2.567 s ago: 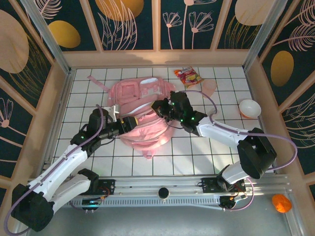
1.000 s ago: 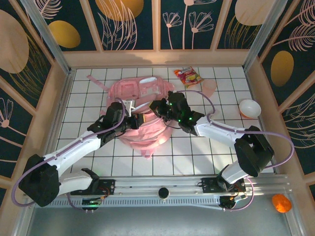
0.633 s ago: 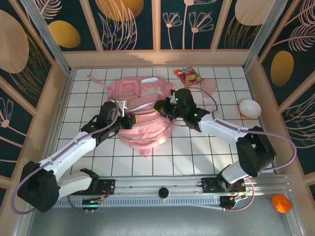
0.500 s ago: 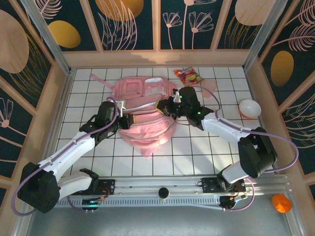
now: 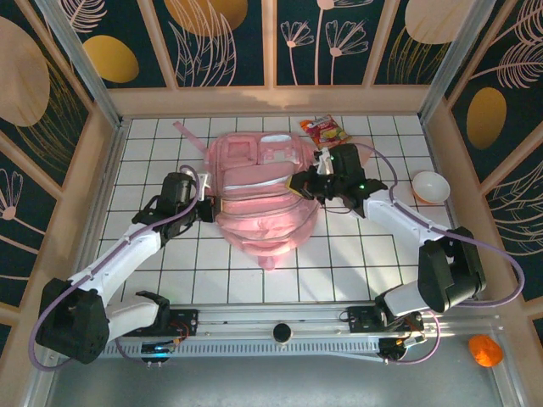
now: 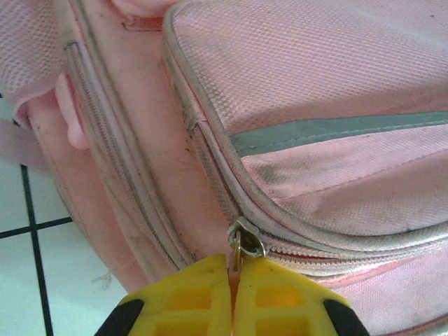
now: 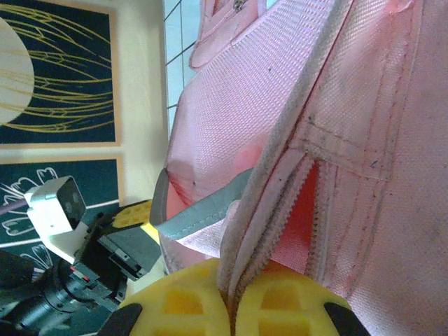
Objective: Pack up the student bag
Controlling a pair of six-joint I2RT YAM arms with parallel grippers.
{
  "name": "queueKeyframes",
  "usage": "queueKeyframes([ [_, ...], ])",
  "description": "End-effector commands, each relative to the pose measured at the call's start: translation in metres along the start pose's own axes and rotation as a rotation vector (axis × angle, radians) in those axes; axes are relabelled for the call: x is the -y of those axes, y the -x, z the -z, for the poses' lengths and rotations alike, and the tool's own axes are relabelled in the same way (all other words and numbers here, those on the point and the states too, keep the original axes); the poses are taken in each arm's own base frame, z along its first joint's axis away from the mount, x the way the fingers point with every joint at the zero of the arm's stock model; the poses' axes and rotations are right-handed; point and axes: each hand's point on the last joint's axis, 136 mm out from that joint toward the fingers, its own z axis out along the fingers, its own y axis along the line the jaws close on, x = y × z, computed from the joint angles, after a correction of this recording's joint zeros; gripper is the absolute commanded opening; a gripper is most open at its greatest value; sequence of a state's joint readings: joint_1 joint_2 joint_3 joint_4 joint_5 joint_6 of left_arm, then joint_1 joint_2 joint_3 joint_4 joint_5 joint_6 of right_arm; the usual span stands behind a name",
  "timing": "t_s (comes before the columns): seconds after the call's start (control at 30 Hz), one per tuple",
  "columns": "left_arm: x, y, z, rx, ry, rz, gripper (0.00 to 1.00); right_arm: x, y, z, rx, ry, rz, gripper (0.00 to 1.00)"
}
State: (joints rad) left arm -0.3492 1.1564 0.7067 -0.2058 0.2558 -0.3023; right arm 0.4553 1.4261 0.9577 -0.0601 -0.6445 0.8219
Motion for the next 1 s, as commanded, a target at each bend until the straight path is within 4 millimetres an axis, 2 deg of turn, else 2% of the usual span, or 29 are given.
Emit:
queueKeyframes([
  [0.0, -0.001, 0.008, 0.003, 0.026, -0.034, -0.094, 0.0, -0.032, 0.021, 0.024, 0.065, 0.039, 0.221, 0.21],
  [0.1, 0.012, 0.007, 0.003, -0.001, -0.104, -0.17, 0.0, -0.03, 0.029, 0.044, 0.148, -0.091, 0.398, 0.4],
  [0.23, 0.021, 0.007, 0.005, -0.022, -0.158, -0.232, 0.0, -0.023, 0.038, 0.072, 0.289, -0.28, 0.663, 0.47],
  [0.33, 0.016, 0.009, 0.002, -0.017, -0.127, -0.208, 0.0, -0.031, 0.035, 0.076, 0.311, -0.315, 0.845, 0.47],
  [0.43, -0.008, 0.015, 0.0, -0.004, 0.018, -0.156, 0.0, -0.032, 0.042, 0.075, 0.318, -0.355, 0.858, 0.48],
  [0.53, -0.043, 0.018, 0.005, 0.0, 0.226, -0.127, 0.0, -0.016, 0.051, 0.074, 0.297, -0.411, 0.783, 0.48],
  [0.6, -0.05, 0.019, 0.008, -0.009, 0.273, -0.128, 0.0, 0.006, 0.06, 0.077, 0.296, -0.468, 0.665, 0.48],
  [0.67, -0.043, 0.02, 0.008, -0.01, 0.236, -0.132, 0.0, 0.035, 0.068, 0.084, 0.297, -0.529, 0.503, 0.48],
  [0.77, -0.038, 0.021, 0.008, 0.003, 0.208, -0.119, 0.0, 0.097, 0.071, 0.099, 0.283, -0.658, 0.189, 0.48],
  [0.87, -0.036, 0.018, 0.006, -0.003, 0.185, -0.104, 0.0, 0.165, 0.061, 0.114, 0.245, -0.786, -0.101, 0.48],
  [0.97, -0.029, 0.011, 0.004, -0.02, 0.143, -0.088, 0.0, 0.21, 0.058, 0.119, 0.237, -0.849, -0.233, 0.51],
])
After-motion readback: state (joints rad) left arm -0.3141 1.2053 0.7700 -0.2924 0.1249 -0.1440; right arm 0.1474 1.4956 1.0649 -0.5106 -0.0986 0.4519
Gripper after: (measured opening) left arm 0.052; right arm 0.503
